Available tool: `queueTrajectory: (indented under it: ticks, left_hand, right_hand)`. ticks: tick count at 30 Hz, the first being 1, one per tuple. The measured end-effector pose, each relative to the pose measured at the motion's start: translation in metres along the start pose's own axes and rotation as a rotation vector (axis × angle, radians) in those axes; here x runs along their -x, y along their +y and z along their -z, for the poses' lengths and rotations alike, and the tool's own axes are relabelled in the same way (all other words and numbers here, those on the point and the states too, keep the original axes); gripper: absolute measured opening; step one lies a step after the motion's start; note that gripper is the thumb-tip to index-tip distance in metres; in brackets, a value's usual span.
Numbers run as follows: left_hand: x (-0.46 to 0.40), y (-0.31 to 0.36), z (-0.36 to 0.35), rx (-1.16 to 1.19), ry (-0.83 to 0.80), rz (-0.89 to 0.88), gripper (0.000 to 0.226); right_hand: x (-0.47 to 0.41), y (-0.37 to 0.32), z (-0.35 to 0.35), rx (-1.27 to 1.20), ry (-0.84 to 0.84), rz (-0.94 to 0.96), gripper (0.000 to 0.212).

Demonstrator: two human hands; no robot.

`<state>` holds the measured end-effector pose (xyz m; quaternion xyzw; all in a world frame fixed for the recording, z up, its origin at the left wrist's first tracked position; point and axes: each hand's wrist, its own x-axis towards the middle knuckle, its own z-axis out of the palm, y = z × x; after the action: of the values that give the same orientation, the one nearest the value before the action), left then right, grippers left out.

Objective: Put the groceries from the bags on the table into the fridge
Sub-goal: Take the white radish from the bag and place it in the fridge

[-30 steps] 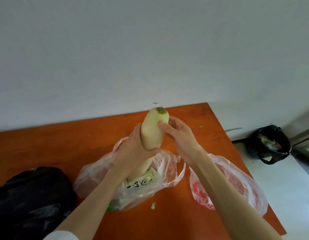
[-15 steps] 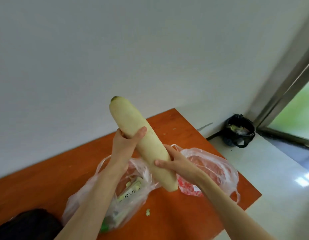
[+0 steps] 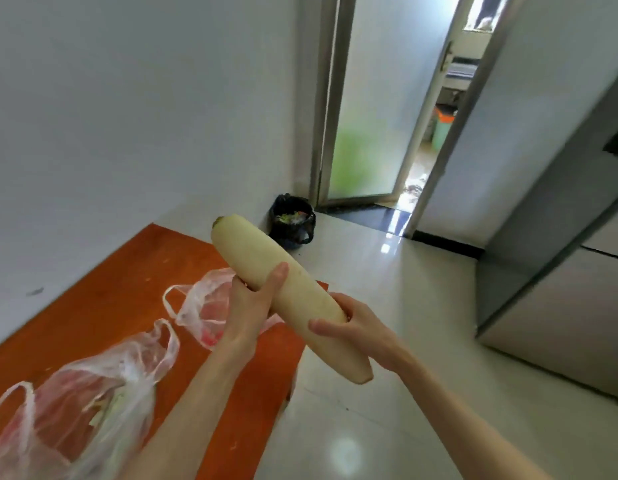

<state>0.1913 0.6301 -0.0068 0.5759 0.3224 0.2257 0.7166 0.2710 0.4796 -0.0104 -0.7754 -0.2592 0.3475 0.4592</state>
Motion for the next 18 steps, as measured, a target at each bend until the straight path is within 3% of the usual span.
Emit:
queueTrajectory:
  ticks: [2, 5, 8, 18]
  left_hand:
    - [0.01, -0.006, -0.044, 0.026, -0.092, 0.029, 0.06]
    - [0.029, -0.02, -0.113, 0.017, -0.209, 0.075, 0.094]
    - [0.061, -0.031, -0.192, -0.011, -0.364, 0.069, 0.079]
    - [0.205, -0.08, -0.428, -0.061, -0.755, 0.103, 0.066]
  right_hand:
    - [0.028, 0.015, 0.037, 0.004, 0.104, -0.006, 0.054]
    - [0.076, 0.047, 0.085, -0.025, 0.24, -0.048, 0.057]
    - [0.128, 0.085, 0.135, -0.143, 0.343, -0.075, 0.055]
    - [0.319, 0.202, 0.293, -0.325, 0.669, -0.119, 0.032]
